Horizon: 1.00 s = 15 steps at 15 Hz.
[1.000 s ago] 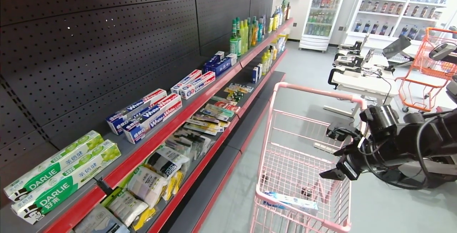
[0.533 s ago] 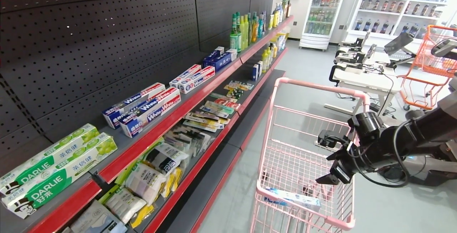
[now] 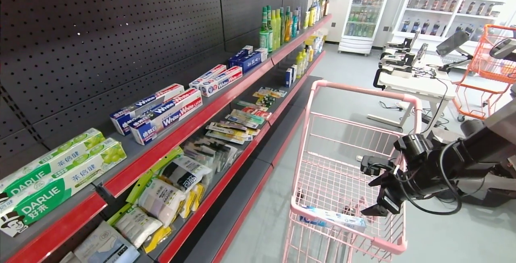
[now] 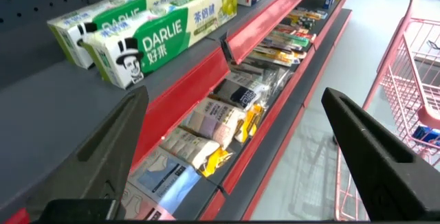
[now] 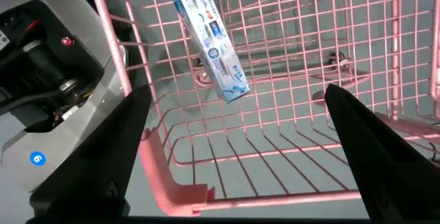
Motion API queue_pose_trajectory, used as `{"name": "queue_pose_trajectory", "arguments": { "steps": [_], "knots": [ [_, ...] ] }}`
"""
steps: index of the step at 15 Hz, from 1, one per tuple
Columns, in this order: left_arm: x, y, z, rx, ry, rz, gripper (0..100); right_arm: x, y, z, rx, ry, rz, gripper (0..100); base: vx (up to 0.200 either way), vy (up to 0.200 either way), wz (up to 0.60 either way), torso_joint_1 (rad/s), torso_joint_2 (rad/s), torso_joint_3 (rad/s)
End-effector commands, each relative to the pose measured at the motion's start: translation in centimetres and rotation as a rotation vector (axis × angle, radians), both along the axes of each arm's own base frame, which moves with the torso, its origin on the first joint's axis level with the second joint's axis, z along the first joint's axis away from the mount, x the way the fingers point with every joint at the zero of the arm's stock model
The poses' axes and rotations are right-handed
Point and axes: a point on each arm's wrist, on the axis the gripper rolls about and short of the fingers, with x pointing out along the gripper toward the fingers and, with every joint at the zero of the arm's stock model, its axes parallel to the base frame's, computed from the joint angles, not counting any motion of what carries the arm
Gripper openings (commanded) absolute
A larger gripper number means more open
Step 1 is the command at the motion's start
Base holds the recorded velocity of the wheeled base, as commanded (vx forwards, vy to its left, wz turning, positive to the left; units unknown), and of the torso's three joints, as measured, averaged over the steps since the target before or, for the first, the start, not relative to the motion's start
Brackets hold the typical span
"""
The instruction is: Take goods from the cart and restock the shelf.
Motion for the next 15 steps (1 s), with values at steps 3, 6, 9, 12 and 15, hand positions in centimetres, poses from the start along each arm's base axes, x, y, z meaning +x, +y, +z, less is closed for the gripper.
{"name": "queue_pose_trajectory", "arguments": {
  "steps": [3,6,9,12,15],
  "knots": [
    [0.0,0.0,0.0,0.000,0.000,0.001,100,0.8,-0.7,-0.1,-0.007,-0.021,-0.002,100,0.000,0.000,0.00,-0.165,0.37,0.203],
    [0.0,0.0,0.0,0.000,0.000,0.001,100,0.8,-1.0,0.0,-0.013,-0.030,0.004,100,0.000,0.000,0.00,-0.162,0.39,0.216],
    [0.0,0.0,0.0,0.000,0.000,0.001,100,0.8,-1.1,0.0,-0.016,-0.033,0.009,100,0.000,0.000,0.00,-0.203,0.47,0.266],
    [0.0,0.0,0.0,0.000,0.000,0.001,100,1.0,-1.0,0.1,-0.011,-0.042,0.022,100,0.000,0.000,0.00,-0.233,0.55,0.308],
    [0.0,0.0,0.0,0.000,0.000,0.001,100,1.7,-0.9,0.2,0.069,-0.059,0.054,100,0.000,0.000,0.00,-0.105,0.26,0.147]
  ]
}}
